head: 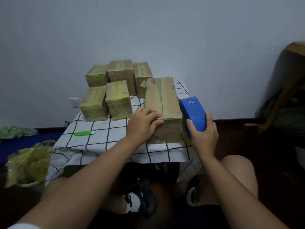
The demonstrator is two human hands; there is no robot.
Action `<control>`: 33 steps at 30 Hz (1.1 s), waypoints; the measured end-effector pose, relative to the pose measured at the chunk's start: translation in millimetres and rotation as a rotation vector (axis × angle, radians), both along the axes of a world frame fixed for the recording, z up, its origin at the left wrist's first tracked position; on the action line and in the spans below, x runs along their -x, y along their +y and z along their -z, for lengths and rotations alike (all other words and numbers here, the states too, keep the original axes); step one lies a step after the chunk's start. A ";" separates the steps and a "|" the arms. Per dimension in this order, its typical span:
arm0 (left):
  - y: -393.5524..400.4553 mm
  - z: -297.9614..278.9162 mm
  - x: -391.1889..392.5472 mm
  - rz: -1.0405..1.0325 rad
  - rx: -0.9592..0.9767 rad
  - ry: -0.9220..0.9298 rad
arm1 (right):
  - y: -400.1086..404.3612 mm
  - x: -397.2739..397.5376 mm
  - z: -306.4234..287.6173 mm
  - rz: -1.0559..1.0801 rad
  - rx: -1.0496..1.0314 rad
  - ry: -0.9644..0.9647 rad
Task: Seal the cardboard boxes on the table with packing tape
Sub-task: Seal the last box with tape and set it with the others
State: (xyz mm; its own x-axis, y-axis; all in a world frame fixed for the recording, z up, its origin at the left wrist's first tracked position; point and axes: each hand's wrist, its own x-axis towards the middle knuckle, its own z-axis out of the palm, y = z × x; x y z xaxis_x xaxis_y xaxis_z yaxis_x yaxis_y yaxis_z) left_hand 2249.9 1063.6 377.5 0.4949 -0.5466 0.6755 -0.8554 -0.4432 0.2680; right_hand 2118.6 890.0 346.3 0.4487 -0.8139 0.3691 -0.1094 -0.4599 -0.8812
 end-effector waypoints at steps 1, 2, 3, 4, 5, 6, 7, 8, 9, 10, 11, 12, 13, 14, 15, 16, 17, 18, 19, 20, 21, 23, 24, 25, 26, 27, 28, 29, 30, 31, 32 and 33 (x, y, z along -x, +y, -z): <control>-2.8 1.4 3.0 -0.014 0.005 -0.011 | -0.2 -0.3 0.8 0.007 -0.010 -0.003; -3.9 1.8 5.3 -0.018 0.007 -0.022 | -0.2 -0.6 1.4 0.014 -0.013 -0.005; -3.4 1.2 6.3 -0.013 0.005 -0.023 | 0.3 -0.1 1.4 0.015 -0.009 -0.003; -1.6 -0.5 6.4 -0.004 -0.001 -0.002 | 0.8 0.1 1.4 0.012 -0.006 0.000; 0.7 -3.1 6.0 0.005 -0.009 0.041 | 1.0 0.1 1.8 0.010 -0.004 0.001; 2.4 -5.5 5.7 0.008 -0.019 0.093 | 1.1 0.1 2.0 0.009 -0.003 -0.001; 2.6 -7.3 5.9 0.000 -0.027 0.139 | 1.3 0.2 2.1 0.010 -0.003 -0.001; 0.9 -9.1 6.7 -0.019 -0.038 0.160 | 1.3 0.2 1.9 0.014 0.001 -0.001; -2.7 -10.4 8.3 -0.043 -0.053 0.158 | 1.4 -0.3 1.7 0.018 0.004 -0.001; -6.8 -10.4 10.9 -0.070 -0.066 0.139 | 1.6 -0.2 1.7 0.019 0.004 0.000; -10.6 -9.0 13.8 -0.091 -0.068 0.111 | 1.8 -0.2 2.1 0.018 0.002 -0.002; -13.7 -6.5 16.2 -0.102 -0.061 0.086 | 1.4 0.0 2.7 0.018 0.000 -0.005; -14.2 -3.6 18.1 -0.103 -0.049 0.078 | 0.8 0.4 3.0 0.016 -0.001 -0.008; -11.9 -0.6 19.2 -0.091 -0.043 0.072 | 0.5 0.6 3.2 0.013 0.000 -0.008; -7.4 2.6 18.9 -0.063 -0.043 0.077 | 0.5 0.8 3.5 0.009 0.004 -0.007; -1.7 4.5 18.5 -0.025 -0.034 0.107 | 0.7 1.0 3.2 0.006 0.009 -0.007; 4.5 4.2 17.8 0.012 -0.008 0.187 | 0.7 1.0 2.9 0.004 0.012 -0.006; 9.9 2.8 16.9 0.040 0.047 0.299 | 0.6 0.8 2.8 0.003 0.012 -0.004; 13.9 1.0 15.5 0.054 0.116 0.396 | 0.5 0.7 3.1 0.001 0.009 -0.003; 16.4 -0.4 13.9 0.058 0.183 0.455 | 0.4 0.8 3.6 -0.003 0.009 -0.003; 18.1 -0.6 12.5 0.055 0.233 0.478 | 0.4 1.2 4.1 -0.007 0.012 -0.005; 19.3 2.7 8.4 0.080 0.277 0.511 | -0.7 2.3 4.5 -0.010 0.019 -0.015; 19.8 5.6 6.5 0.097 0.281 0.527 | -1.2 2.8 4.7 -0.012 0.022 -0.018; 20.4 9.1 4.2 0.104 0.281 0.532 | -1.5 3.1 5.1 -0.013 0.026 -0.019; 21.0 11.4 2.3 0.102 0.287 0.531 | -1.6 2.9 4.9 -0.013 0.029 -0.018; 21.3 12.8 0.3 0.096 0.295 0.523 | -1.7 2.4 5.0 -0.011 0.030 -0.015; 21.3 13.0 -1.0 0.092 0.301 0.508 | -1.7 1.7 4.8 -0.010 0.029 -0.012; 21.4 13.2 -2.4 0.093 0.300 0.493 | -1.3 1.3 4.6 -0.009 0.025 -0.011; 21.6 13.3 -3.4 0.099 0.290 0.484 | -0.7 1.3 4.6 -0.004 0.020 -0.010; 22.3 13.8 -4.4 0.109 0.273 0.475 | -0.4 1.5 4.6 0.002 0.018 -0.013; 23.5 14.5 -5.4 0.119 0.254 0.463 | 0.1 1.9 4.5 0.007 0.021 -0.017; 24.7 15.2 -5.9 0.125 0.236 0.443 | 0.3 2.3 4.9 0.009 0.025 -0.021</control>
State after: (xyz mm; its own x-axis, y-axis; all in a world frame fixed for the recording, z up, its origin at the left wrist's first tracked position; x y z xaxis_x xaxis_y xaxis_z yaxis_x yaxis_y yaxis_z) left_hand 2255.8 1088.3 362.3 0.7017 -0.4778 0.5285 -0.6801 -0.2281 0.6967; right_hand 2116.3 890.3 341.3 0.4335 -0.8080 0.3990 -0.0952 -0.4813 -0.8714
